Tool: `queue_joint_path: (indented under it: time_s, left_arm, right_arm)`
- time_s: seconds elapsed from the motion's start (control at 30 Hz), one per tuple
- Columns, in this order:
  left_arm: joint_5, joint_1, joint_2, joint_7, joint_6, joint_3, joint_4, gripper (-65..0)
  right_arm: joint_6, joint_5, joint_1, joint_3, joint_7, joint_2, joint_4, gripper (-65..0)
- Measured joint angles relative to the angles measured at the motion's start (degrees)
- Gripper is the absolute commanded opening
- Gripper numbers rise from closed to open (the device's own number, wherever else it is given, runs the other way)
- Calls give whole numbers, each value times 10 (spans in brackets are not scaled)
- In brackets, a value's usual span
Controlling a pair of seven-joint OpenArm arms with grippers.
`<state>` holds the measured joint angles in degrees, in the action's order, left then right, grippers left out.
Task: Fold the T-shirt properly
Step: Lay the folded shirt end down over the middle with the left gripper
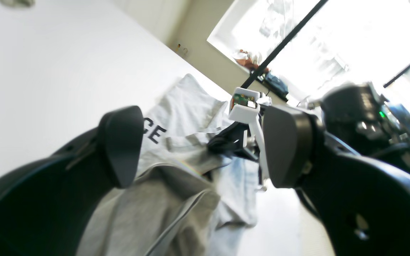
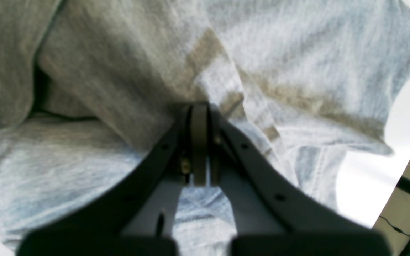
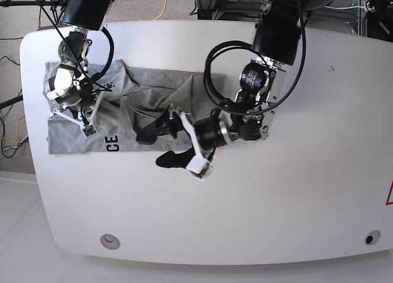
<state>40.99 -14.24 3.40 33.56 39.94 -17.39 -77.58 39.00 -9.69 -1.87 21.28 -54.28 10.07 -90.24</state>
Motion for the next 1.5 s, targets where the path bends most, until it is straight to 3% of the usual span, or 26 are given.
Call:
queue_joint_path:
  time_s: [0.2,0.37,0.5,0.63,0.67,1.0,1.3,1.43,1.5]
  left_arm:
    - [-12,22,-66,7,-7,5,-9,-175]
    - [-12,24,-81,9,-8,3,-5,-259]
    - [-16,20,-84,1,-4,2,10,-397]
    - [-52,20,-86,2,-5,2,24,-625]
    - [-65,20,-87,3,-5,2,29,-650]
    - [-124,14,-56,4,-4,-2,46,-646]
    - [-132,17,-63,7,-5,-2,36,-640]
    - [-131,26,-63,8,-5,-2,4,-554]
    - [-130,30,-61,7,-4,-2,-11,-462]
  right_arm:
    - [0,0,-1,0,0,-1,0,-650]
    - [0,0,-1,0,0,-1,0,-650]
    - [0,0,-1,0,0,-1,0,-650]
    - [0,0,-1,0,0,-1,0,-650]
    - [0,0,-2,0,0,-1,0,-650]
    - [0,0,-1,0,0,-2,0,-650]
    - [0,0,-1,0,0,-2,0,-650]
    - [0,0,-1,0,0,-2,0,-650]
    - [0,0,-1,0,0,-2,0,-650]
